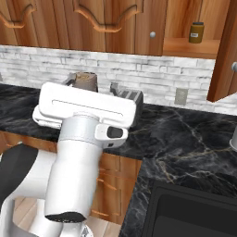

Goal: Open the cabinet. Pick the orange and tangerine from the cabinet and place them into the bowl. Then close the cabinet.

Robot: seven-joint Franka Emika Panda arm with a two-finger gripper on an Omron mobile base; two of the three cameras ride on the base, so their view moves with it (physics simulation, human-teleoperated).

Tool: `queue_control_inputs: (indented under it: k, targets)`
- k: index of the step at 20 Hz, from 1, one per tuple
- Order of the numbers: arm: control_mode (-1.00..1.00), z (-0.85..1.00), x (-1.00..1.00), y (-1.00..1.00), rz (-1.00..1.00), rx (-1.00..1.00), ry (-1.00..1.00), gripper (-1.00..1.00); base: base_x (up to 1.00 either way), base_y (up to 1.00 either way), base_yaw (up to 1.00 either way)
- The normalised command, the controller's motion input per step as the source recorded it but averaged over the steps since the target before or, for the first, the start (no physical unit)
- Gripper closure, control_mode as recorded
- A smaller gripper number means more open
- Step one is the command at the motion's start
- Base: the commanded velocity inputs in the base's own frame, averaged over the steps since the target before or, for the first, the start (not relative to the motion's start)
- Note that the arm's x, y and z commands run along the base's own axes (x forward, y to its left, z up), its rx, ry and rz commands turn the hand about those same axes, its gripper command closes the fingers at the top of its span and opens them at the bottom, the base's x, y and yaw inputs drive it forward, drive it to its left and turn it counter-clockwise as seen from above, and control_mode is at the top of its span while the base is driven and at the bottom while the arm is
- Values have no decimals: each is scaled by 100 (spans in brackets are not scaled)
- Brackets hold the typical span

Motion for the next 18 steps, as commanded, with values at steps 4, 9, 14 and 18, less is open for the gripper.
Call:
queue_control_inputs:
  k: [4, 9, 14, 18]
  targets:
    - [-100, 0, 10, -34, 3, 0, -1, -100, 0, 0, 0]
    - [-100, 0, 9, -53, 0, 0, 0, -100, 0, 0, 0]
    - [-100, 0, 27, -53, 0, 0, 0, -100, 0, 0, 0]
    - [-100, 0, 64, -46, 2, 2, 0, -100, 0, 0, 0]
